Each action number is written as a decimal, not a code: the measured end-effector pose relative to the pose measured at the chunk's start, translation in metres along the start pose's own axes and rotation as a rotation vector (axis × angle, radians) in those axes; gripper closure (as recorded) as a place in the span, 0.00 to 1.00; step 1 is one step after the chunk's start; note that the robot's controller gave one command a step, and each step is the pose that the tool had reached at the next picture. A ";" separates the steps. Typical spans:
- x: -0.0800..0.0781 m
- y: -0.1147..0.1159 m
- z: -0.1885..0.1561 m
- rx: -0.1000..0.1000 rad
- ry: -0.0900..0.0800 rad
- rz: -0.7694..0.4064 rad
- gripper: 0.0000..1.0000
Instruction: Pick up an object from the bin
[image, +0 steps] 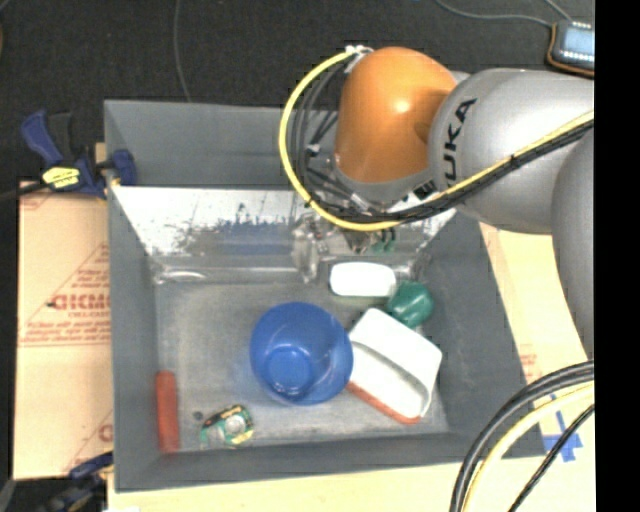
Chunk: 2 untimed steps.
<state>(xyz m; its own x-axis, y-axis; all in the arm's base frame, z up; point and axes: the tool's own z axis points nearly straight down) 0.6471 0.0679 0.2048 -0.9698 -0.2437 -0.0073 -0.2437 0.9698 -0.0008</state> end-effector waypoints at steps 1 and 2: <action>0.000 0.000 0.000 -0.001 0.000 0.001 1.00; 0.018 -0.025 0.011 0.000 -0.002 0.202 1.00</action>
Offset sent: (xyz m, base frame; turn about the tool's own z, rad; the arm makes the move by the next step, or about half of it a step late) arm -0.0121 -0.0281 -0.0127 0.2097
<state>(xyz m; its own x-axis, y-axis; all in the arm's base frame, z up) 0.6361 0.0395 0.1932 -0.9990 -0.0439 -0.0091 -0.0439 0.9990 0.0009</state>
